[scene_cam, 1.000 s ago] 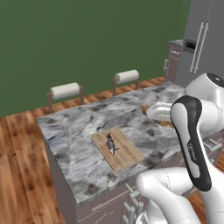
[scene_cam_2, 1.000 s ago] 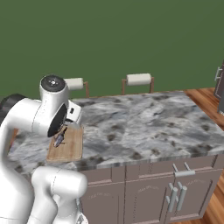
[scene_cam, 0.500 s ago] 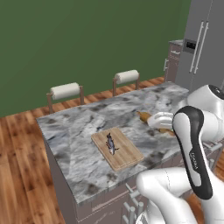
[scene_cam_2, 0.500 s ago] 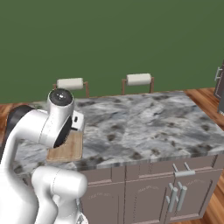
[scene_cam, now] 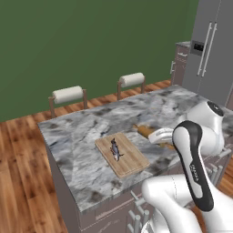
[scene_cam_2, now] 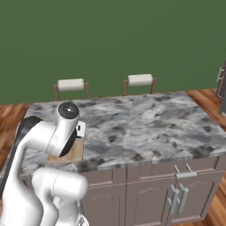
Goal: Open the cabinet, retrieve the rolling pin, and place it next to the meat on the cutting board to prepare for tenderizing.
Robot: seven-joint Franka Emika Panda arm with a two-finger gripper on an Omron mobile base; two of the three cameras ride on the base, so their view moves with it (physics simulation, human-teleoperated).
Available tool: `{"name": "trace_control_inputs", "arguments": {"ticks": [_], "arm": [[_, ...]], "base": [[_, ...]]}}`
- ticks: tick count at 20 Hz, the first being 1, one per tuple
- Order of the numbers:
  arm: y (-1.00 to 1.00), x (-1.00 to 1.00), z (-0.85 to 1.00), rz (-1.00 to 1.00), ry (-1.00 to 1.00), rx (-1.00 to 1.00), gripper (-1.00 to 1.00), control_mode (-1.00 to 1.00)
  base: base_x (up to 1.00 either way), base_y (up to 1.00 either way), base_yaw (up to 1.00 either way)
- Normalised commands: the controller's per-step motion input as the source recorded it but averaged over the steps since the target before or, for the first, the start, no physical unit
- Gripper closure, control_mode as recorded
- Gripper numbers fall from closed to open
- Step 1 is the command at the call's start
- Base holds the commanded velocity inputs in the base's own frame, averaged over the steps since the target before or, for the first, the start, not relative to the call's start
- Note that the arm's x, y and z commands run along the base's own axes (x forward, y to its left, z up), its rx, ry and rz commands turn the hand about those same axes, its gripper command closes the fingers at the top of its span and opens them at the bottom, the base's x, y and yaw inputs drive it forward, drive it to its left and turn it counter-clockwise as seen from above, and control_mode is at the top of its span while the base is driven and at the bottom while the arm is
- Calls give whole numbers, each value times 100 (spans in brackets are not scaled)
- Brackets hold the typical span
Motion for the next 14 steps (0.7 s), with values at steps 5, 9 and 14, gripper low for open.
{"name": "trace_control_inputs", "arguments": {"ticks": [5,9,14], "arm": [[12,5,-28,10,4,0,100,-100],[7,5,-35,9,0,0,100,-100],[5,13,-35,7,0,0,100,-100]], "base": [[0,0,0],[0,0,0],[0,0,0]]}}
